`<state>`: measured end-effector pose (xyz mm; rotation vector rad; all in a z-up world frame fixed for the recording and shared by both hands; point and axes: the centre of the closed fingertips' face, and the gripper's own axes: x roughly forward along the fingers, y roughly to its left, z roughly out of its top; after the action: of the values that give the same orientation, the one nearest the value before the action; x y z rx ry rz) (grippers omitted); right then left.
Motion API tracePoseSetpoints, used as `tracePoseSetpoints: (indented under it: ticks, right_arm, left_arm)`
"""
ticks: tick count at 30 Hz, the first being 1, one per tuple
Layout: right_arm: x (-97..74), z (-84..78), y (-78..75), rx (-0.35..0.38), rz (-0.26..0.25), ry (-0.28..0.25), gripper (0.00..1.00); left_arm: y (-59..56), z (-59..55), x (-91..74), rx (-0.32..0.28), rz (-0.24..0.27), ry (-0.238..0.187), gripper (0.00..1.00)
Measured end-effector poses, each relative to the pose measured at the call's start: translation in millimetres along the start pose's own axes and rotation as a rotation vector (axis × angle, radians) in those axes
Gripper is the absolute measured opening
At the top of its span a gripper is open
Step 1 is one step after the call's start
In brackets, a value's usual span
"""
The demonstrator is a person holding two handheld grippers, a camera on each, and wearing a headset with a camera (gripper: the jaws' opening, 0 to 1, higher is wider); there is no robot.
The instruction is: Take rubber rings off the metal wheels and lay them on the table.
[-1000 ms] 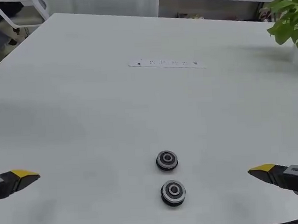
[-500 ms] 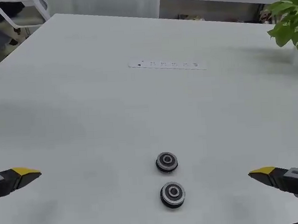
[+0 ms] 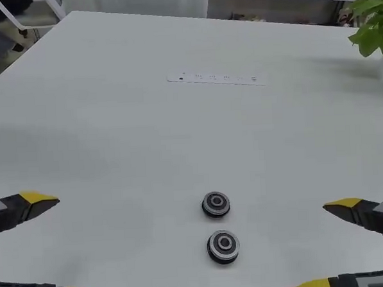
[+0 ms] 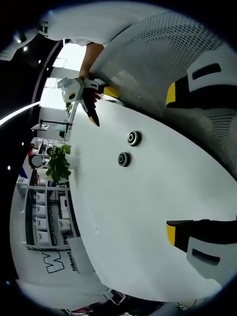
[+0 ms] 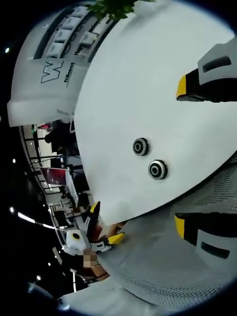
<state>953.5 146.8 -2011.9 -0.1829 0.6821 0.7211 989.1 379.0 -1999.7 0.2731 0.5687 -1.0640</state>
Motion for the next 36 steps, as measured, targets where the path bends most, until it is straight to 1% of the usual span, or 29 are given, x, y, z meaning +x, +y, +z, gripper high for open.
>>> tracePoseSetpoints:
  ticks: [2,5,9,10,11,12,16,18,19,22,24,27,29,30,33,34,35,36]
  right_arm:
    - [-1.1,11.2,-4.8,-0.035,-0.016,-0.021,0.9]
    - [-2.1,23.8,-8.9,-0.045,-0.013,-0.033,0.89]
    - [-3.0,42.2,-15.2,-0.075,-0.017,-0.063,0.89]
    - [-3.3,47.7,-16.1,-0.081,-0.015,-0.073,0.88]
    - [-3.3,51.5,-16.5,-0.084,-0.013,-0.081,0.88]
    - [-3.2,56.8,-16.7,-0.089,-0.009,-0.091,0.88]
    - [-1.5,69.2,-17.6,-0.113,-0.007,-0.108,0.86]
    - [-0.7,77.4,-19.2,-0.147,-0.016,-0.121,0.83]
    - [-0.4,81.7,-18.1,-0.163,-0.008,-0.125,0.82]
    - [1.5,90.3,-17.9,-0.181,0.004,-0.126,0.81]
    - [2.8,98.7,-19.2,-0.2,0.004,-0.14,0.8]
    - [6.6,108.9,-19.9,-0.206,0.017,-0.16,0.78]
    - [9.5,112.7,-19.4,-0.212,0.024,-0.164,0.78]
    - [10.5,114.1,-18.8,-0.218,0.028,-0.168,0.78]
    - [14.2,119.0,-13.8,-0.25,0.065,-0.18,0.75]
    - [15.2,121.2,-12.9,-0.257,0.072,-0.185,0.74]
    - [17.0,124.6,-12.6,-0.262,0.079,-0.191,0.73]
    - [18.4,127.4,-11.8,-0.266,0.088,-0.198,0.72]
  left_arm:
    - [2.8,4.9,0.2,0.002,0.004,-0.008,0.91]
    - [5.7,15.4,-0.4,0.014,0.007,-0.031,0.91]
    - [13.8,24.9,-2.7,0.032,0.032,-0.037,0.91]
    - [15.9,29.3,-3.7,0.041,0.039,-0.043,0.9]
    - [16.4,30.9,-4.0,0.043,0.04,-0.045,0.9]
    - [17.9,36.1,-4.6,0.051,0.043,-0.053,0.9]
    - [21.6,54.0,-3.9,0.087,0.046,-0.074,0.9]
    - [23.2,62.5,-2.2,0.108,0.046,-0.078,0.9]
    - [23.1,66.2,-1.2,0.117,0.044,-0.081,0.9]
    - [19.6,79.7,1.8,0.161,0.025,-0.091,0.9]
    - [18.7,88.7,3.9,0.186,0.016,-0.098,0.9]
    - [18.1,101.4,7.5,0.214,-0.004,-0.112,0.89]
    - [17.3,106.3,9.9,0.237,-0.017,-0.115,0.87]
    - [16.6,110.3,12.0,0.252,-0.026,-0.124,0.86]
    - [12.8,118.7,18.0,0.26,-0.066,-0.143,0.85]
    - [10.9,119.3,20.3,0.27,-0.083,-0.134,0.85]
    - [11.7,120.9,24.4,0.297,-0.087,-0.116,0.85]
    - [13.2,123.8,27.0,0.31,-0.082,-0.112,0.85]
